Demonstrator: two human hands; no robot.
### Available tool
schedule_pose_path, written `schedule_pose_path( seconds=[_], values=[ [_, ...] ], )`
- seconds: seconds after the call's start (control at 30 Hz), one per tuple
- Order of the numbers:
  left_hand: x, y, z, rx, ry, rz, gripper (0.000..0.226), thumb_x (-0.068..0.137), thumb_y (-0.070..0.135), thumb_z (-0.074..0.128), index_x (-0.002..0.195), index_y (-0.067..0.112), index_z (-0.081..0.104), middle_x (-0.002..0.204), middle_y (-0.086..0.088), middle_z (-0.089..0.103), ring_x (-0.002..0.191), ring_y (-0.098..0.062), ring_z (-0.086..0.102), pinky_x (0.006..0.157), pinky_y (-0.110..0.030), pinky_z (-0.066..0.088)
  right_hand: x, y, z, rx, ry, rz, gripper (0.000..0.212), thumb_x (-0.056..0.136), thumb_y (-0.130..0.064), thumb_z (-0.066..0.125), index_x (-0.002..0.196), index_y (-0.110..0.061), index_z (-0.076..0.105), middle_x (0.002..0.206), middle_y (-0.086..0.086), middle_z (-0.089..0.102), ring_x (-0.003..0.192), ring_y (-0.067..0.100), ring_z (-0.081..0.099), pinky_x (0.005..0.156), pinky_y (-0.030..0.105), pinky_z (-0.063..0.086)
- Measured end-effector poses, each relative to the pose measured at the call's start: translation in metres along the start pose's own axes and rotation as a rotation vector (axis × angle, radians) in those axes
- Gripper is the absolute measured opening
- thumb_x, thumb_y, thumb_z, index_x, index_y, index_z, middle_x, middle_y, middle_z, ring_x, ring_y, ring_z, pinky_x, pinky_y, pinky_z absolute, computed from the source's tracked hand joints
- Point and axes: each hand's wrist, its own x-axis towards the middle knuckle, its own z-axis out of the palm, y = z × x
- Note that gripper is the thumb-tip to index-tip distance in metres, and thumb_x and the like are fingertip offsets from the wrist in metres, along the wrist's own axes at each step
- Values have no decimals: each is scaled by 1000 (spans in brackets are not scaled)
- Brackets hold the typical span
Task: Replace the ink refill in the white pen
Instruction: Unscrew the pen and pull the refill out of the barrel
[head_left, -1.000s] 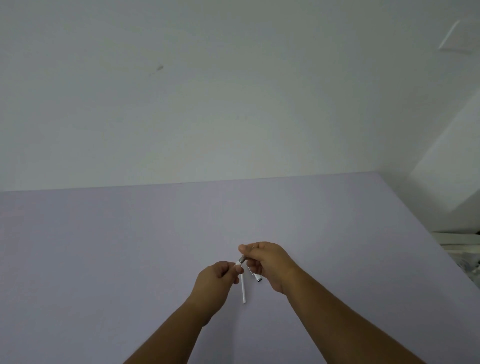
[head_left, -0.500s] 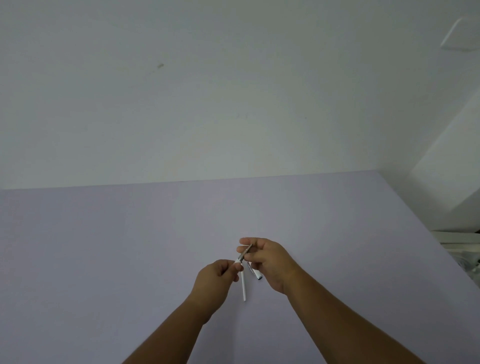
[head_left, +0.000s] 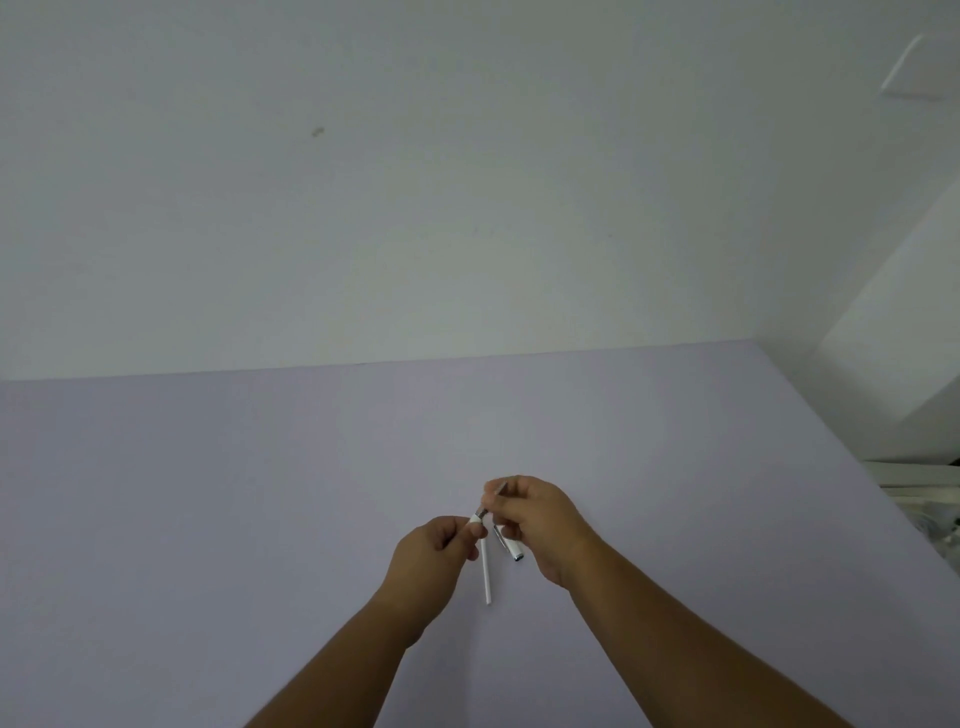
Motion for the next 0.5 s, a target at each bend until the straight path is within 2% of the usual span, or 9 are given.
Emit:
schedule_pose_path(
  seconds=[0.07, 0.17, 0.23, 0.33, 0.5],
  values=[
    [0, 0, 0, -18, 0, -8, 26, 92, 42, 52, 89, 24, 70, 73, 7, 63, 64, -8, 51, 61, -21, 44, 3, -5, -1, 59, 62, -36, 13, 84, -9, 65, 91, -19, 68, 81, 3, 64, 69, 13, 56, 68, 26, 50],
    [0, -2, -1, -58, -33, 6, 13, 93, 41, 50, 95, 41, 63, 73, 7, 64, 63, -6, 53, 62, -22, 44, 6, -11, -4, -1, 87, -52, 19, 83, -11, 67, 99, -20, 65, 90, 3, 66, 77, 14, 59, 70, 25, 50],
    [0, -2, -2, -67, -51, 12, 14, 94, 40, 48, 97, 47, 60, 73, 6, 64, 62, -7, 53, 60, -21, 45, 6, -12, -4, -38, 78, -48, 20, 82, -12, 67, 99, -21, 63, 95, 4, 66, 80, 14, 61, 72, 26, 50],
    [2, -4, -3, -92, -53, 1, 15, 95, 37, 47, 98, 45, 59, 74, 3, 62, 60, -9, 49, 56, -21, 43, 10, -14, -3, -12, 107, -56, 17, 81, -11, 68, 94, -21, 63, 93, 4, 67, 78, 14, 62, 71, 26, 50],
    [6, -12, -4, -123, -50, -29, 17, 96, 34, 47, 102, 41, 61, 77, 2, 61, 60, -11, 45, 54, -21, 41, 24, -13, -17, 175, 308, -78, 11, 83, -7, 64, 86, -17, 61, 80, 6, 69, 70, 15, 62, 69, 27, 53]
  ],
)
